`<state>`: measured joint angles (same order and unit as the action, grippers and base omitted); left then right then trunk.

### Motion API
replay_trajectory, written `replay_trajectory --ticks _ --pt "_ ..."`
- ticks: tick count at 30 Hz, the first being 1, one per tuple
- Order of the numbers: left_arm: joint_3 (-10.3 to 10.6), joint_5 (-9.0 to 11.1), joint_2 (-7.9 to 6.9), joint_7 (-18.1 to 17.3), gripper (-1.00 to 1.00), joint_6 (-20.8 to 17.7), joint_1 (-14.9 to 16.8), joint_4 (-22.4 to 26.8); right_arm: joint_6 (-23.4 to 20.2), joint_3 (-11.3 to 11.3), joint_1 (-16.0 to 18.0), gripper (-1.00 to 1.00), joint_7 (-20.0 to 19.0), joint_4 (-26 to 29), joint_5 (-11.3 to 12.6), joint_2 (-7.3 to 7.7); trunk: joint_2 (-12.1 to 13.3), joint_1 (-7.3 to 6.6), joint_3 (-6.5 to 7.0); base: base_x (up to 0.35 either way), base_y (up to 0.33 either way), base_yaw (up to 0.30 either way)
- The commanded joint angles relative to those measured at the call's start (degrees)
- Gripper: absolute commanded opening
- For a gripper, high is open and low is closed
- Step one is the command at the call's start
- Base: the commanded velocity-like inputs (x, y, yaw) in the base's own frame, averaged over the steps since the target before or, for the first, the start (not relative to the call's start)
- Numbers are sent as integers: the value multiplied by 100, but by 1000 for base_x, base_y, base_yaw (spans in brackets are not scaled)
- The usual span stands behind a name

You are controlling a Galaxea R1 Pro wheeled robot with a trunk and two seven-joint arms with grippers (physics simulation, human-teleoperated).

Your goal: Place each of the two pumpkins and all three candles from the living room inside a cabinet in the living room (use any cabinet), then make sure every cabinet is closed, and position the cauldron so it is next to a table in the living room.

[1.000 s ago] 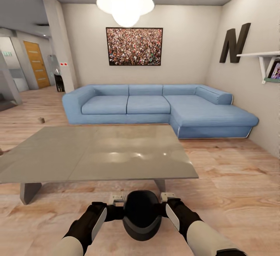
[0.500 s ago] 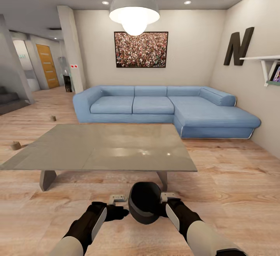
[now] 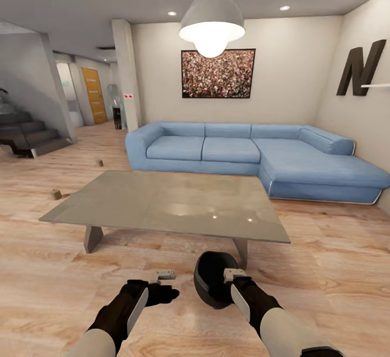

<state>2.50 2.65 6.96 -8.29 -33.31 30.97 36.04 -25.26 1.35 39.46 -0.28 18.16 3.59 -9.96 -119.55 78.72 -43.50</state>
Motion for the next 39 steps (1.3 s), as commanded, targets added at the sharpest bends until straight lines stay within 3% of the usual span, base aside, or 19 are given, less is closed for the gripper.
replay_trajectory --ticks 1,9,23,39 --pt "7 25 -3 6 100 -28 3 8 -31 15 0 100 2 12 37 3 -3 -1 1 -4 0 219" --pt "5 25 -17 12 100 -26 0 11 -31 16 0 100 2 17 37 3 -3 -1 44 -52 0 191" --pt "-3 25 -36 12 100 -18 0 17 -37 20 0 100 2 21 37 3 -3 -1 50 -61 0 10" --pt "-4 25 -37 12 100 -18 1 17 -36 23 -1 100 -1 21 37 -4 -3 -1 135 -240 0 171"
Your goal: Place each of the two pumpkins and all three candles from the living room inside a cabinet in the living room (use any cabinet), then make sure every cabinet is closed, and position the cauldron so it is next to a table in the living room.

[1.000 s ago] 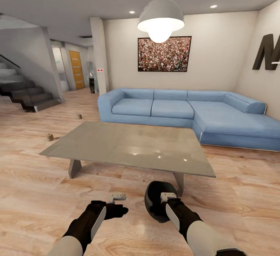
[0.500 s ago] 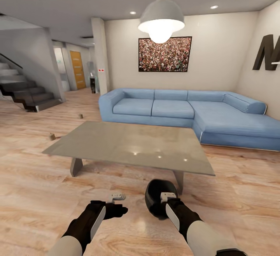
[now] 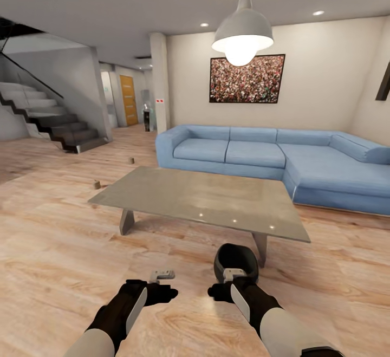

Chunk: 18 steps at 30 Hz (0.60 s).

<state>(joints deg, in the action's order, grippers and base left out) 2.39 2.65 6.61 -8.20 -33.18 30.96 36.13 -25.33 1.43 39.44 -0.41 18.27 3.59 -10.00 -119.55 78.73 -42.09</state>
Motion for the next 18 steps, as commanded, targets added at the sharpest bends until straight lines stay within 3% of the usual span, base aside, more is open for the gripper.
replay_trajectory --ticks 1,7,10,18 --pt "7 25 -5 0 100 -31 4 8 -29 15 1 100 12 10 36 0 -3 -2 0 -44 0 214" --pt "2 28 -2 -5 100 -38 5 8 -32 15 2 100 14 10 36 0 -3 -2 37 -17 0 214" --pt "3 32 -2 -5 100 -39 6 8 -30 15 1 100 14 10 36 0 118 -67 108 -3 0 201" --pt "-1 34 -2 -3 100 -48 6 8 -26 15 2 100 6 10 36 0 438 -243 259 0 0 32"
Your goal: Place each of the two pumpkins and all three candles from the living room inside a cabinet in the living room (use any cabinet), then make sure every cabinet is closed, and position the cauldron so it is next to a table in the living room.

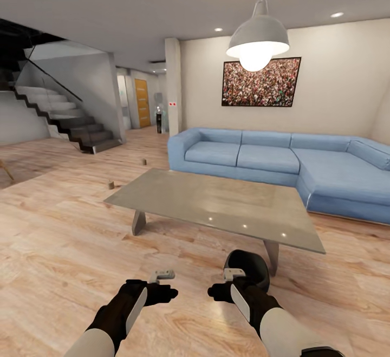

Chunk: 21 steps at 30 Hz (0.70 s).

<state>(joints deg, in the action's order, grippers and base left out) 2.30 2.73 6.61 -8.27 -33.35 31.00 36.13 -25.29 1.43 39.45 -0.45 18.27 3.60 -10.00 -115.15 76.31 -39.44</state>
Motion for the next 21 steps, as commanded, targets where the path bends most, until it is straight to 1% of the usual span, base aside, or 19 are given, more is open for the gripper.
replay_trajectory --ticks 1,3,8,13,21 --pt "8 26 -2 6 100 -32 2 8 -29 15 1 100 13 10 36 0 39 -23 12 0 0 1" --pt "8 26 -2 5 100 -32 2 8 -28 15 1 100 17 10 36 1 119 -67 48 0 0 0" --pt "8 26 -7 8 100 -32 2 8 -28 15 0 100 18 10 36 0 119 -67 54 0 0 45" --pt "9 32 -10 9 100 -32 2 8 -28 15 1 100 19 10 36 0 119 -67 72 -28 18 232" --pt "8 35 -11 9 100 -32 2 8 -28 15 -1 100 19 10 36 0 119 -67 104 -135 121 268"
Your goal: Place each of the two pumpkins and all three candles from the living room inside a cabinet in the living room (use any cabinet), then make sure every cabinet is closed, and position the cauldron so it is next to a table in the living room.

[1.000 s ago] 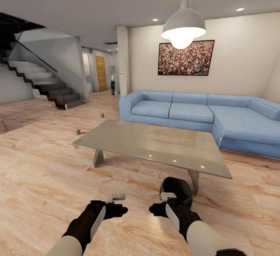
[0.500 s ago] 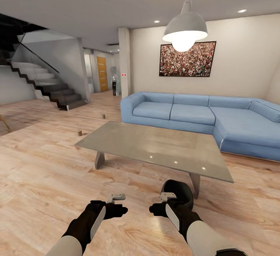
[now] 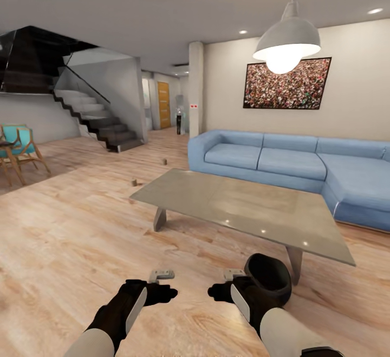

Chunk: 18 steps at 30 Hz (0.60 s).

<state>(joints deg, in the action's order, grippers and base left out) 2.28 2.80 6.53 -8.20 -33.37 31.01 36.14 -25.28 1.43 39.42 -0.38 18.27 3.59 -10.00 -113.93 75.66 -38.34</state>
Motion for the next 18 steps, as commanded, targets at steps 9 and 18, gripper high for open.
replay_trajectory --ticks 9,18 --pt "9 27 -2 3 100 -29 2 8 -38 15 4 100 12 8 36 0 -3 -2 26 -26 130 275" --pt "9 27 1 3 100 -29 2 8 -39 15 3 100 12 5 36 0 -3 -2 58 0 44 276"
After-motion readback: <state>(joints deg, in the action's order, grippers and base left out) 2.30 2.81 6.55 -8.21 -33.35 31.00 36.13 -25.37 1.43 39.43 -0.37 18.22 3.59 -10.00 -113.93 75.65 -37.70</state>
